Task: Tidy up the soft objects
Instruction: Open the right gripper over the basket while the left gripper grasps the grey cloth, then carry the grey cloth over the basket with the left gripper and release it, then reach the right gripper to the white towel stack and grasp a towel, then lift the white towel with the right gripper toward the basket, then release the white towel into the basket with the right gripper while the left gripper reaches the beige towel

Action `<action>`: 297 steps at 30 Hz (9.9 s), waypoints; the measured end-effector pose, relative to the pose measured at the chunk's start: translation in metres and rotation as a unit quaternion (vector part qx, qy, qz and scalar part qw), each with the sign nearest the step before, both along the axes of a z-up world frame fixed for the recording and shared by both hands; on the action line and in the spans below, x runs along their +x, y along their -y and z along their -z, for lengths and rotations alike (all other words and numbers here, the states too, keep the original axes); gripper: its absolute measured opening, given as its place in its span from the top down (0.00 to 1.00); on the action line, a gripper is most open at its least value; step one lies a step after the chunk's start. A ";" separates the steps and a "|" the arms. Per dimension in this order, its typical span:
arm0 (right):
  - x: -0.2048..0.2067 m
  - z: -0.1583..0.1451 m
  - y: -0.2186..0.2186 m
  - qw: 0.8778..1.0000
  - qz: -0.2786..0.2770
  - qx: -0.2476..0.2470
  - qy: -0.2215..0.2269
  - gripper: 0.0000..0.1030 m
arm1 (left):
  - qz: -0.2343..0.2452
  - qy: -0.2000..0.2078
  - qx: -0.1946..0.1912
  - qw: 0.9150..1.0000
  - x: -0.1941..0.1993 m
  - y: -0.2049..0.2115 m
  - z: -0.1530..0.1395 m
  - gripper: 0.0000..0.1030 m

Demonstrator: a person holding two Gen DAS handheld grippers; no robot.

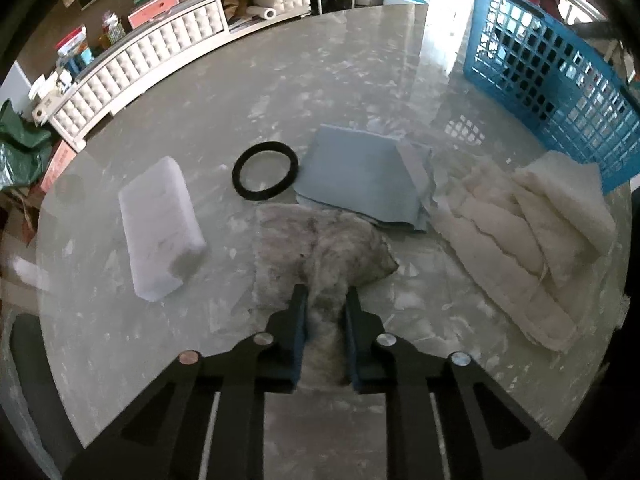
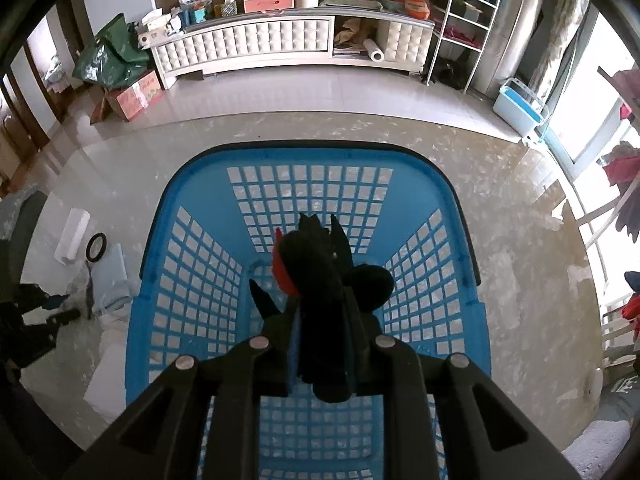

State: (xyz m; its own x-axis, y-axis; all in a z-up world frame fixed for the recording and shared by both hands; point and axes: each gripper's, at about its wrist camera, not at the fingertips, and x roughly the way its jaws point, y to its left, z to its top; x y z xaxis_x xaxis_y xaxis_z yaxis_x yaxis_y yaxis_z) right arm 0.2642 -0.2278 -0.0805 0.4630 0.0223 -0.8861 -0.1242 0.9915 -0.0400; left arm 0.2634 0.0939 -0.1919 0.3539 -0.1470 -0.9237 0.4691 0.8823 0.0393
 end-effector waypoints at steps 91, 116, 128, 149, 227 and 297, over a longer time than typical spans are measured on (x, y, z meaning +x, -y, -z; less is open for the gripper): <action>-0.097 -0.008 0.108 0.994 0.071 0.052 0.069 0.00 | 0.134 0.022 -0.051 0.989 0.017 0.289 -0.093 0.85; -0.095 -0.010 0.112 0.994 0.052 0.085 0.049 0.00 | 0.132 0.071 -0.013 0.989 0.007 0.296 -0.112 0.20; -0.107 -0.034 0.090 0.994 0.032 0.082 0.069 0.00 | 0.085 0.105 -0.035 0.990 -0.027 0.257 -0.160 0.20; -0.141 -0.068 0.011 0.992 -0.029 0.076 0.096 0.00 | -0.026 0.106 -0.066 0.992 -0.103 0.150 -0.178 0.00; -0.081 0.029 -0.123 0.988 -0.139 0.050 -0.031 0.79 | -0.135 0.018 -0.115 0.984 -0.089 0.006 -0.073 0.00; 0.021 0.056 -0.040 0.994 -0.062 -0.025 -0.091 0.81 | 0.007 -0.071 -0.100 0.992 -0.053 0.130 0.004 0.35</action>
